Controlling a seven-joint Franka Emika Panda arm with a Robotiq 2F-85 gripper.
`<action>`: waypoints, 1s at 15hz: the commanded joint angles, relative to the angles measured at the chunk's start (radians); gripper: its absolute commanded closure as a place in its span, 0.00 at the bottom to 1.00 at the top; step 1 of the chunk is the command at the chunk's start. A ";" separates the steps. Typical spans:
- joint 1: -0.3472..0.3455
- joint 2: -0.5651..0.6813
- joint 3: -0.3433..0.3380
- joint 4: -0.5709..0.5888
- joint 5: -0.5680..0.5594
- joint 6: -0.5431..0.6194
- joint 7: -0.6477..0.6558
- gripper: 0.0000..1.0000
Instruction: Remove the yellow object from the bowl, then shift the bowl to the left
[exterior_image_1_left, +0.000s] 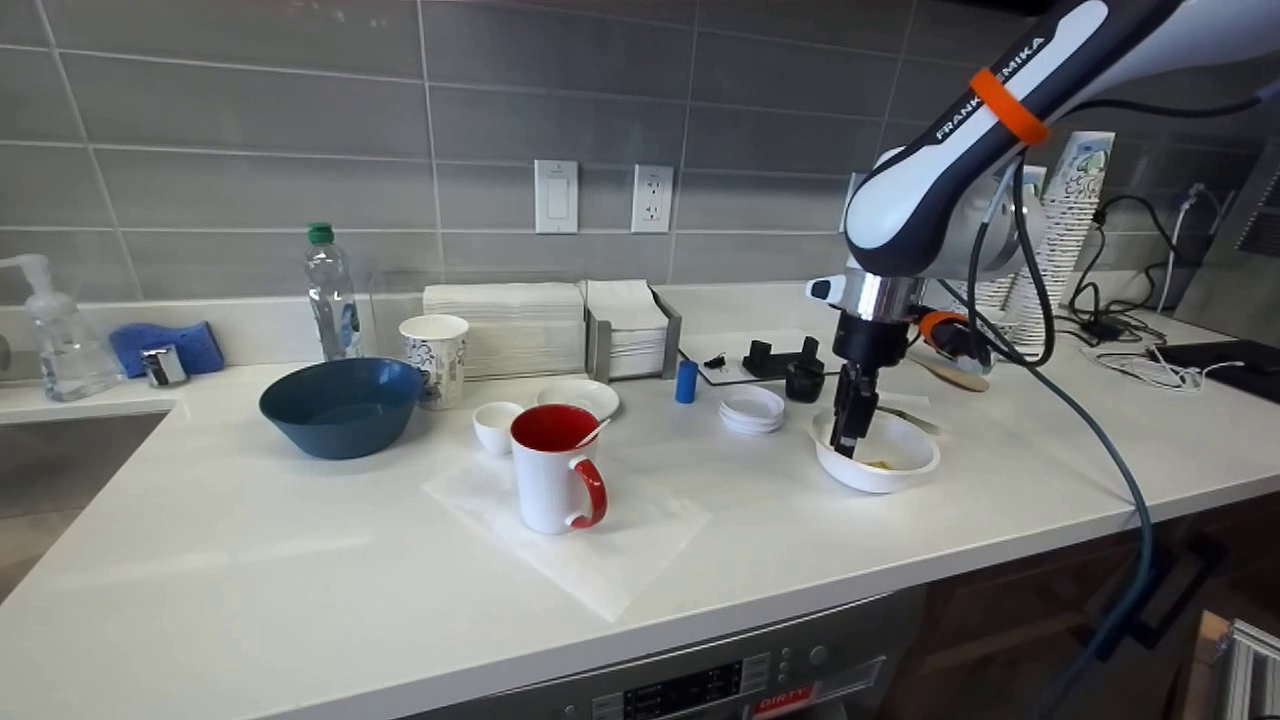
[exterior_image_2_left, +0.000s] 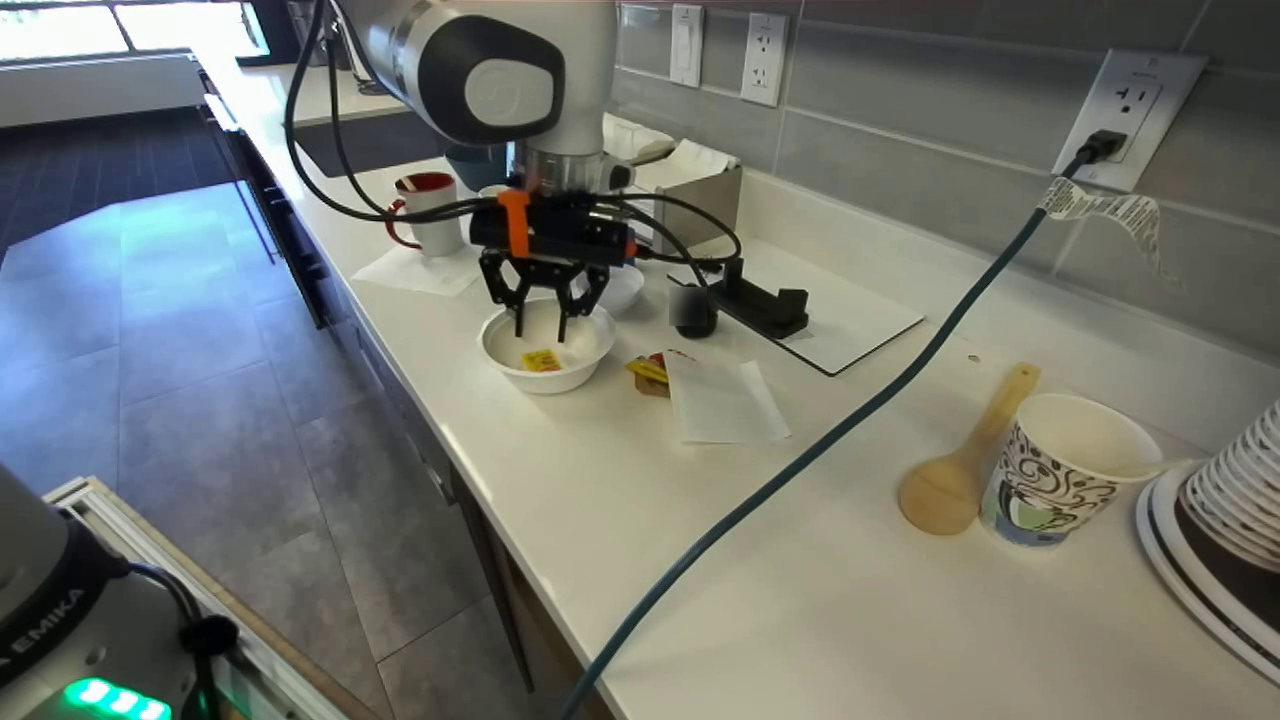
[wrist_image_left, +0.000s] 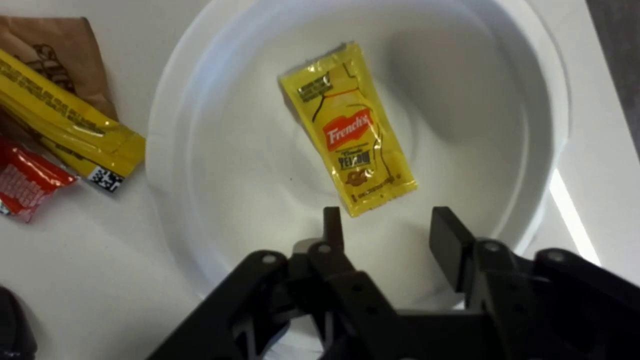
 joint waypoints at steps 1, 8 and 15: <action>-0.025 0.026 0.033 -0.006 0.023 0.086 -0.028 0.57; -0.032 0.054 0.046 -0.025 -0.037 0.132 -0.001 0.60; -0.024 0.028 0.030 -0.041 -0.144 0.107 0.036 0.51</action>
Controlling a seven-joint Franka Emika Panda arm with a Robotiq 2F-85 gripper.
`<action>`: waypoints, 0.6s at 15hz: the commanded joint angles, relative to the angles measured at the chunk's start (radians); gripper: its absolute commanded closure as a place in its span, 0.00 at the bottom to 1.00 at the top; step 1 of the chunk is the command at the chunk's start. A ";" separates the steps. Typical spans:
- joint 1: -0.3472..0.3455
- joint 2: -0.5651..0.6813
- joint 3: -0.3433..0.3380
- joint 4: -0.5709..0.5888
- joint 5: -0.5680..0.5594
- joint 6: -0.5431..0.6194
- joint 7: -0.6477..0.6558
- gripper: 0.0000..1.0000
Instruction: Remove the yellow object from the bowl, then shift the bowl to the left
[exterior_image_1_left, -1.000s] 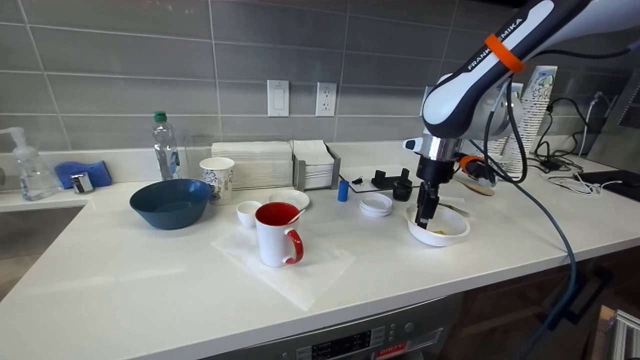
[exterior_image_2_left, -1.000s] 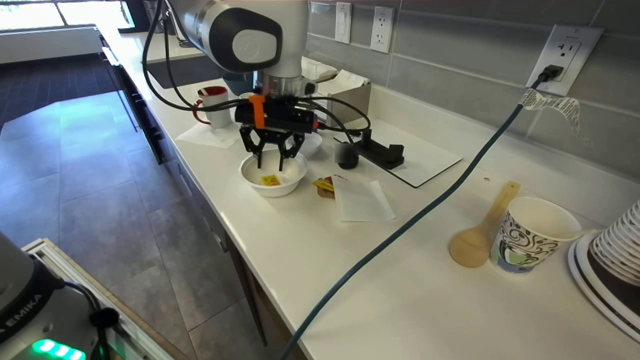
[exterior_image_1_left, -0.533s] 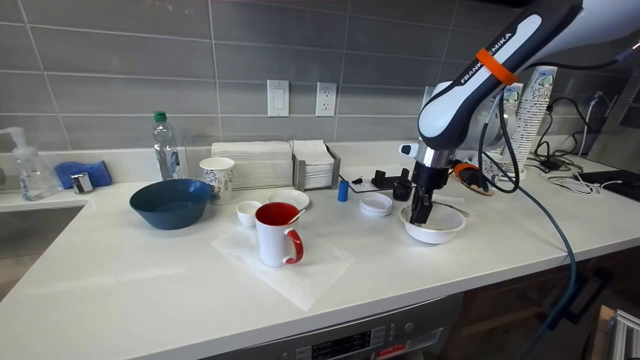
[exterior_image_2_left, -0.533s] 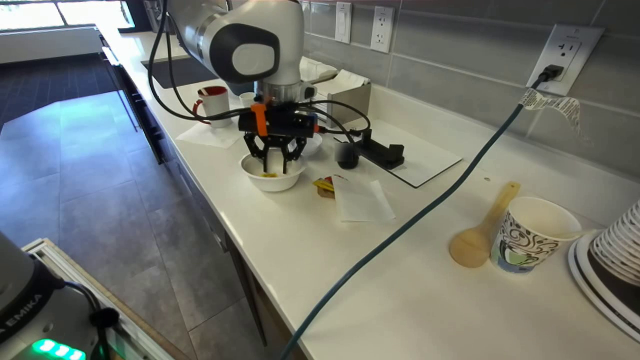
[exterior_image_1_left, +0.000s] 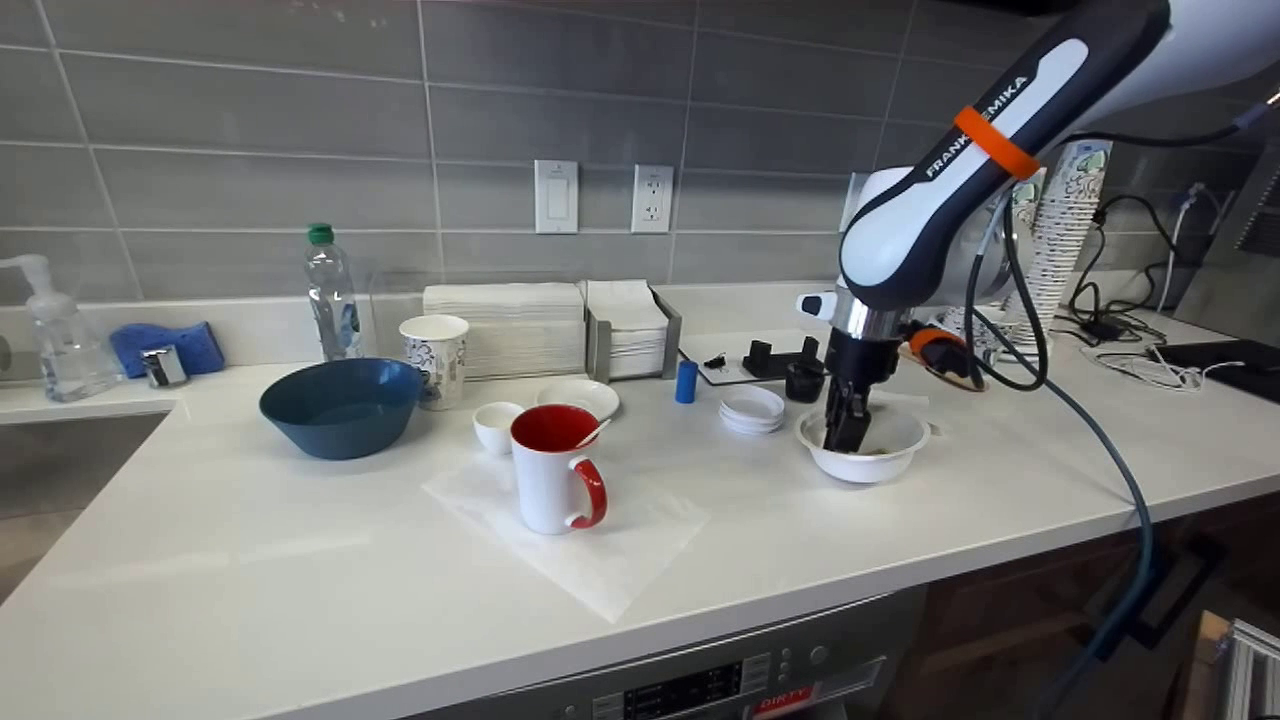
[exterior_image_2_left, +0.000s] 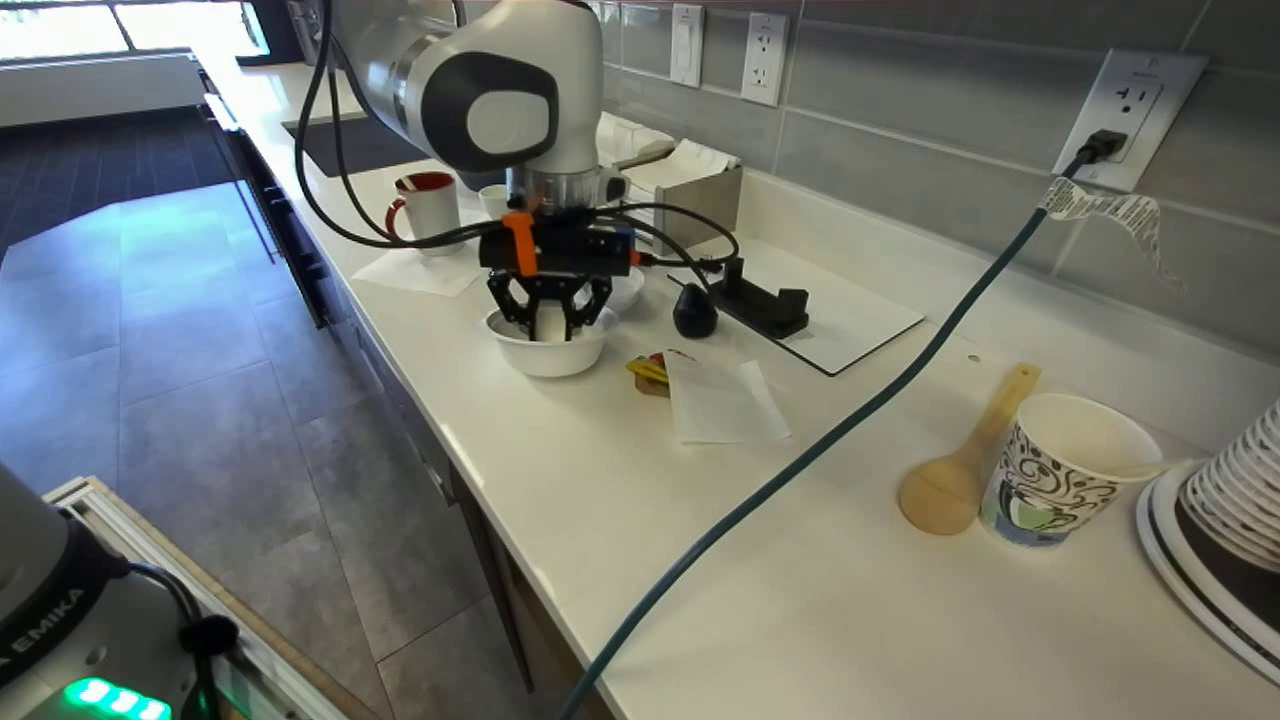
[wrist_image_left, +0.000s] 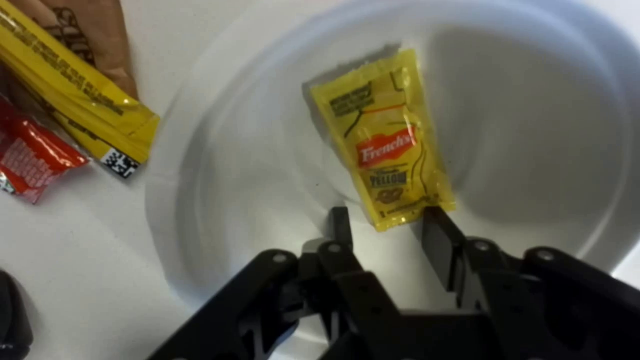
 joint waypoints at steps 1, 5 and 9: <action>-0.011 -0.024 0.000 -0.030 -0.101 -0.006 0.042 0.47; -0.011 -0.036 -0.007 -0.038 -0.184 -0.022 0.078 0.91; -0.018 -0.053 -0.001 -0.036 -0.179 -0.053 0.071 1.00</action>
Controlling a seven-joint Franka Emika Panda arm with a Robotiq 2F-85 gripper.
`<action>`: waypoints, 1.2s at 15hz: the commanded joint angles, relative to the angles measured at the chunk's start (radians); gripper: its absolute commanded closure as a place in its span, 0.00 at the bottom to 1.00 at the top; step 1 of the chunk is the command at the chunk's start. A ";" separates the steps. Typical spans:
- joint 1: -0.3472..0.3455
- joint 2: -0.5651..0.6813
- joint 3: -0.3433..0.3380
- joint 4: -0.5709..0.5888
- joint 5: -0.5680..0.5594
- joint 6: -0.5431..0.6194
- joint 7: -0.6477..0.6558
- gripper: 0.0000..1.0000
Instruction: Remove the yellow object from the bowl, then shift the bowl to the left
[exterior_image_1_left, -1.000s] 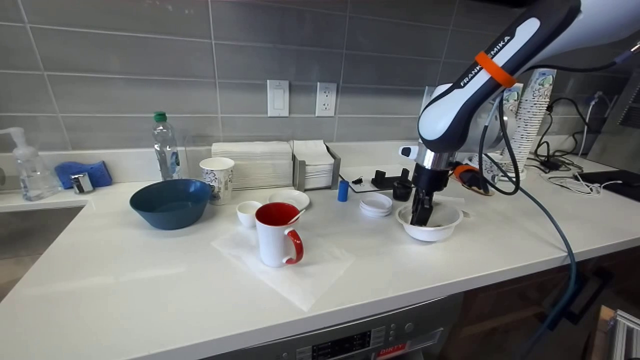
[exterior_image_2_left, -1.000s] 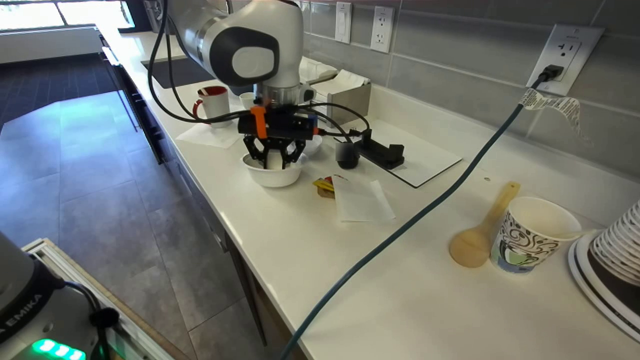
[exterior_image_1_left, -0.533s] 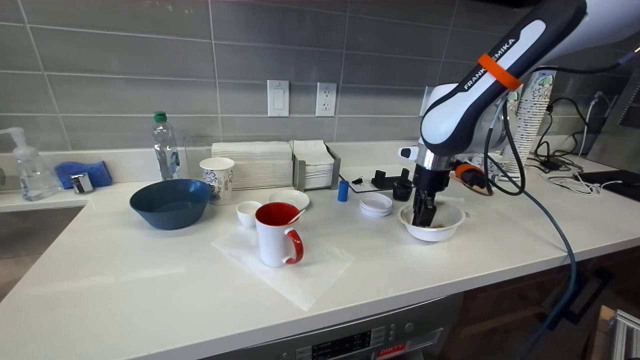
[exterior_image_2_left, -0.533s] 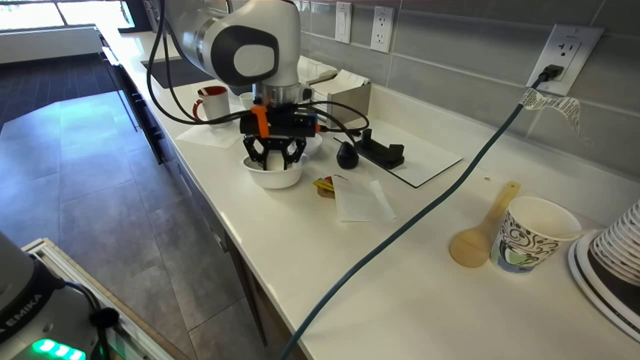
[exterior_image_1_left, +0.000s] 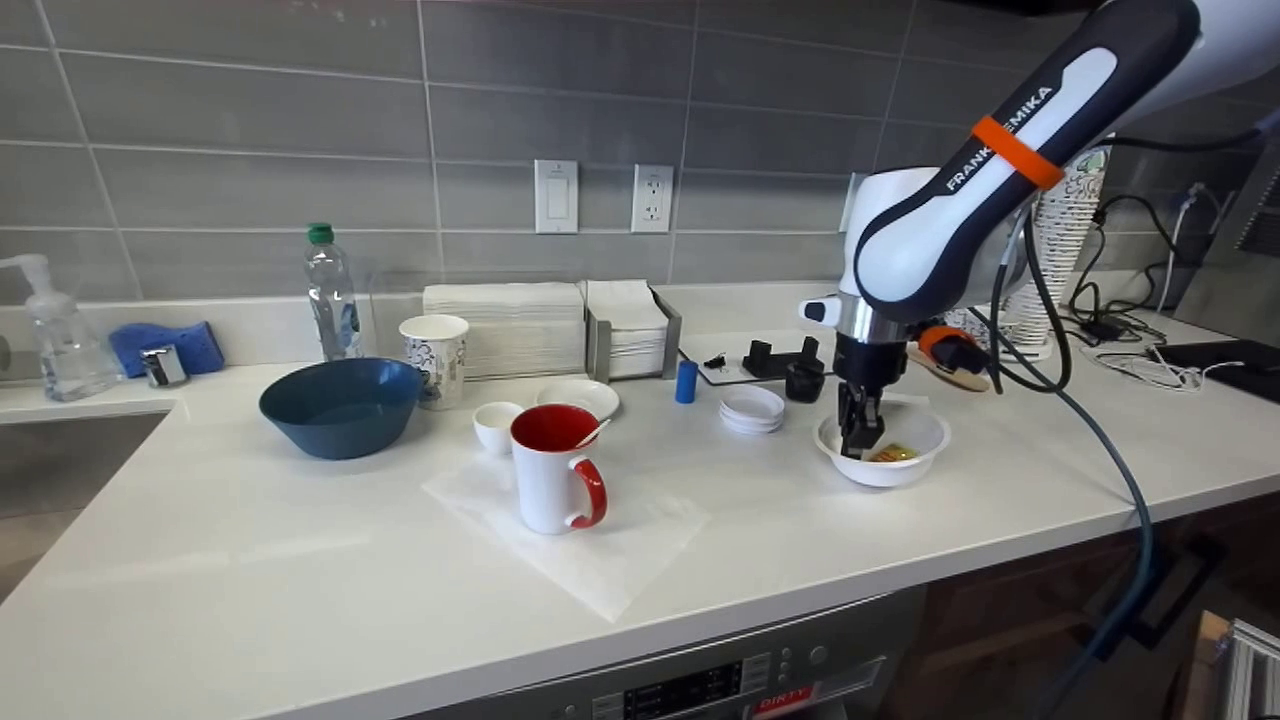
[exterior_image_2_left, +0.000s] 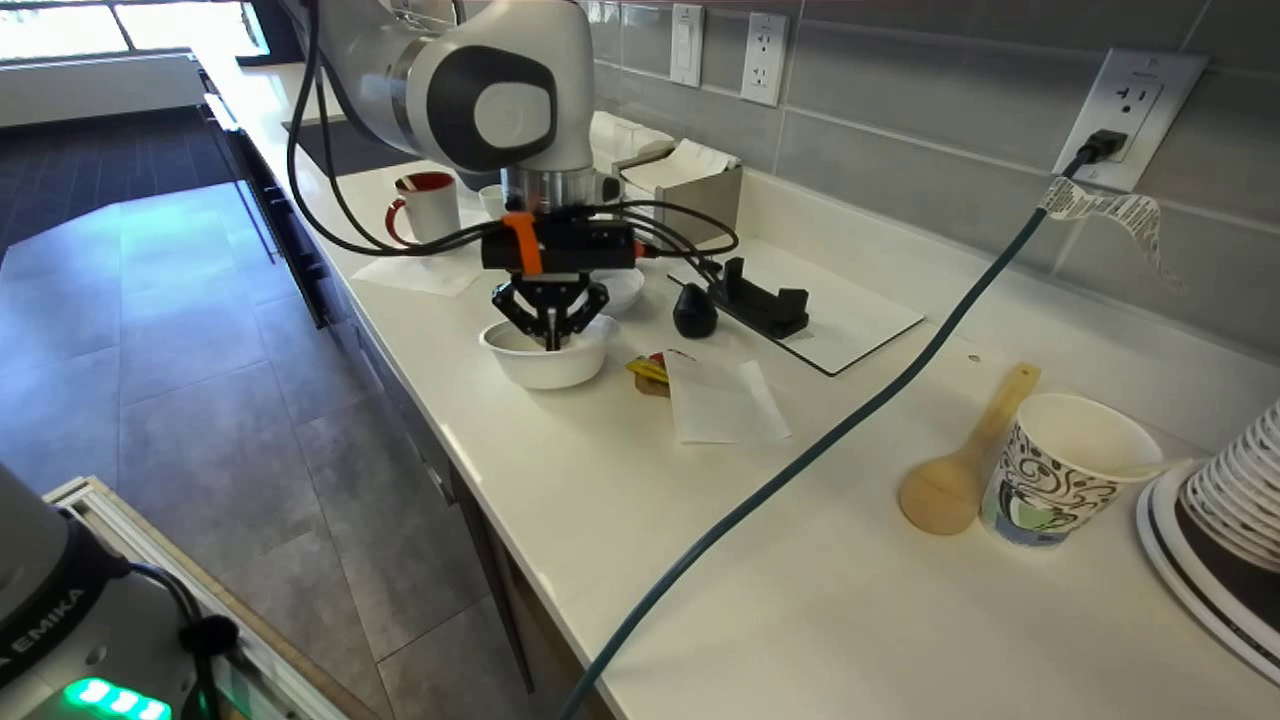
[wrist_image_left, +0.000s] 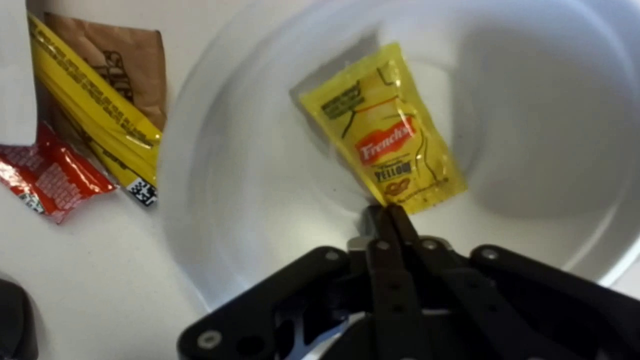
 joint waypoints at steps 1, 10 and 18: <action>-0.019 -0.051 0.010 -0.024 -0.011 -0.035 0.011 1.00; -0.021 -0.206 -0.015 -0.010 0.058 -0.197 -0.011 1.00; -0.020 -0.166 -0.035 -0.018 0.071 -0.180 -0.009 0.60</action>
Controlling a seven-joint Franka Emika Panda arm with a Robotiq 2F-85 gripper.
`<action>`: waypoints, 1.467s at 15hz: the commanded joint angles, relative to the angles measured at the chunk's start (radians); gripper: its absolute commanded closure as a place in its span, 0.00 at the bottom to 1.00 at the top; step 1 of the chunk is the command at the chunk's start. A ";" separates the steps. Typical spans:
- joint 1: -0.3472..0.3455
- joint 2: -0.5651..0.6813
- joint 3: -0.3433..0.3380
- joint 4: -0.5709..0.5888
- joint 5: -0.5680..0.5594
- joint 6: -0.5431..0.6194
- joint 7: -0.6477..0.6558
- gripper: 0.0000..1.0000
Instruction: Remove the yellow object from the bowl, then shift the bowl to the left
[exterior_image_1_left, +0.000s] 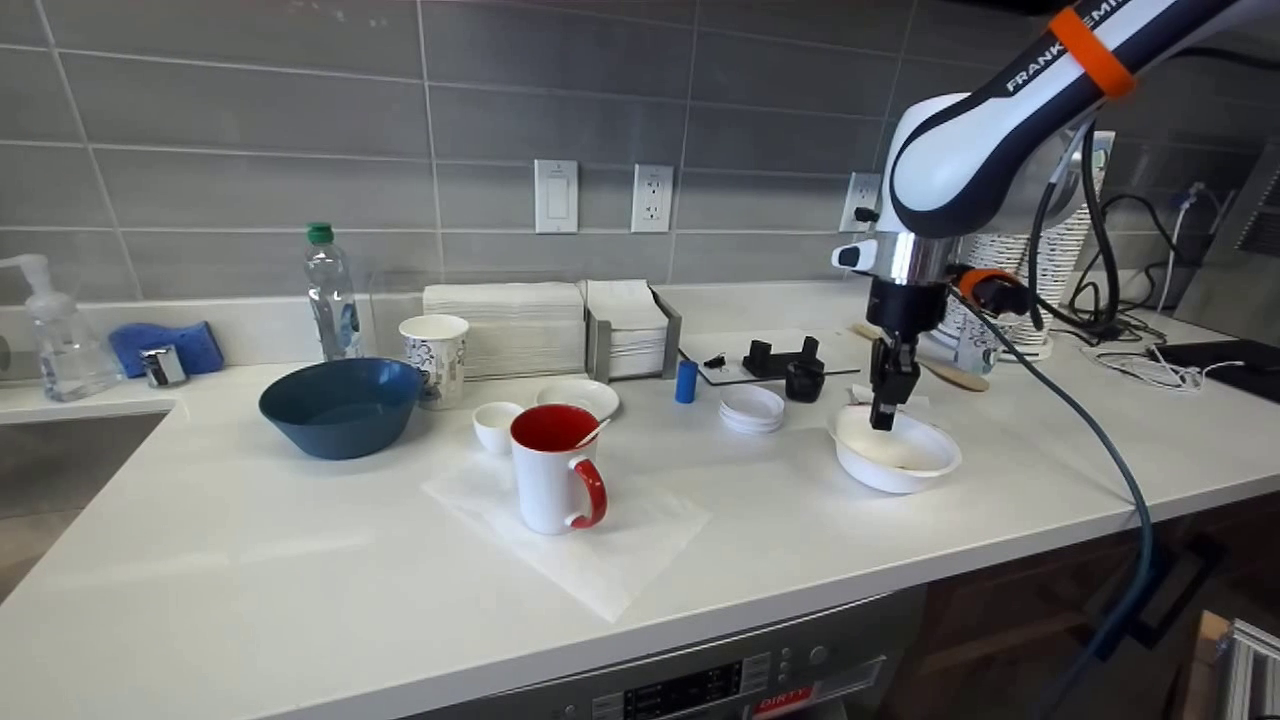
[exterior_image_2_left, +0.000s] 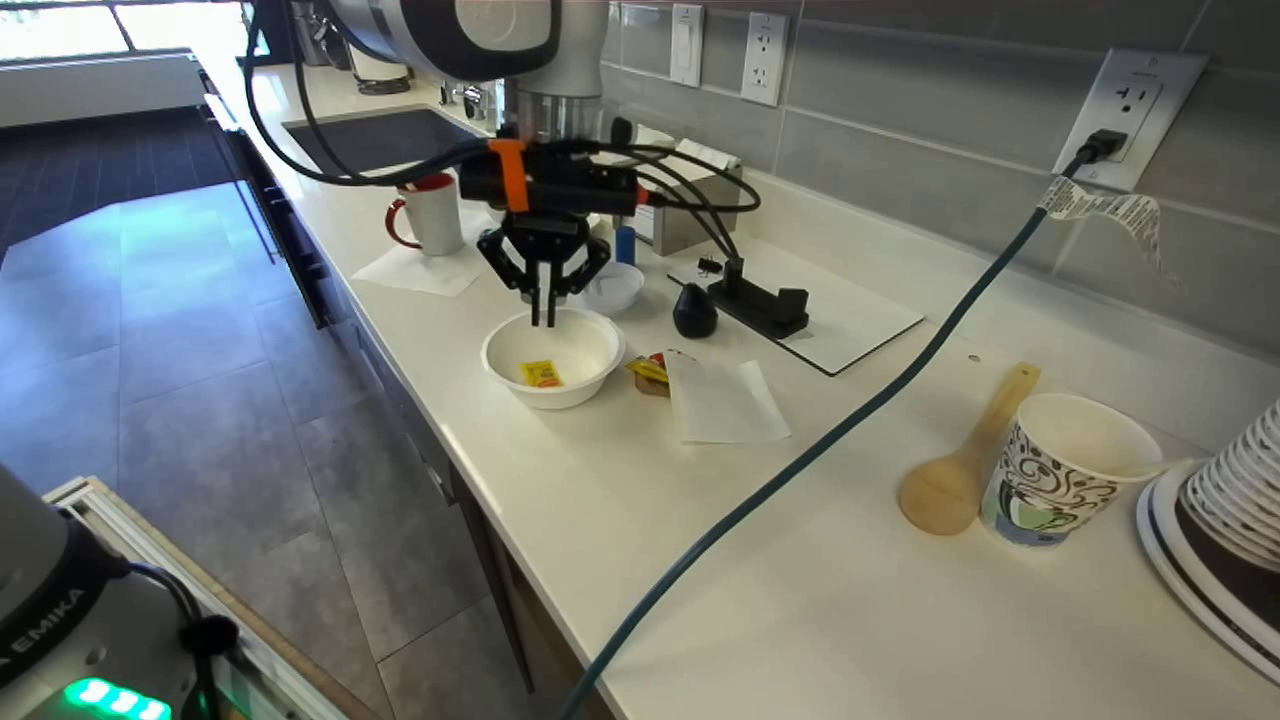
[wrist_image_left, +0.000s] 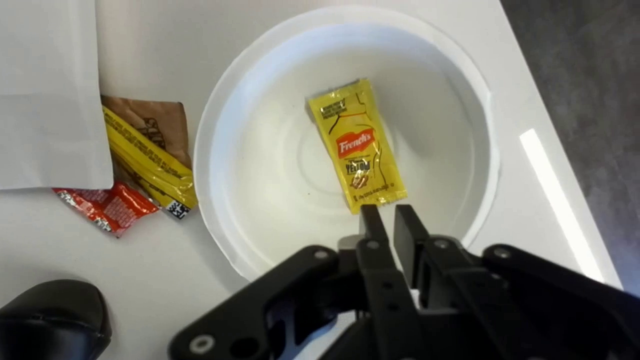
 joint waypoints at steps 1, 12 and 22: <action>0.000 0.018 -0.002 -0.019 0.024 0.035 -0.006 0.54; -0.012 0.146 0.014 -0.035 0.017 0.162 0.018 0.29; -0.018 0.166 0.020 -0.040 0.001 0.209 0.042 0.81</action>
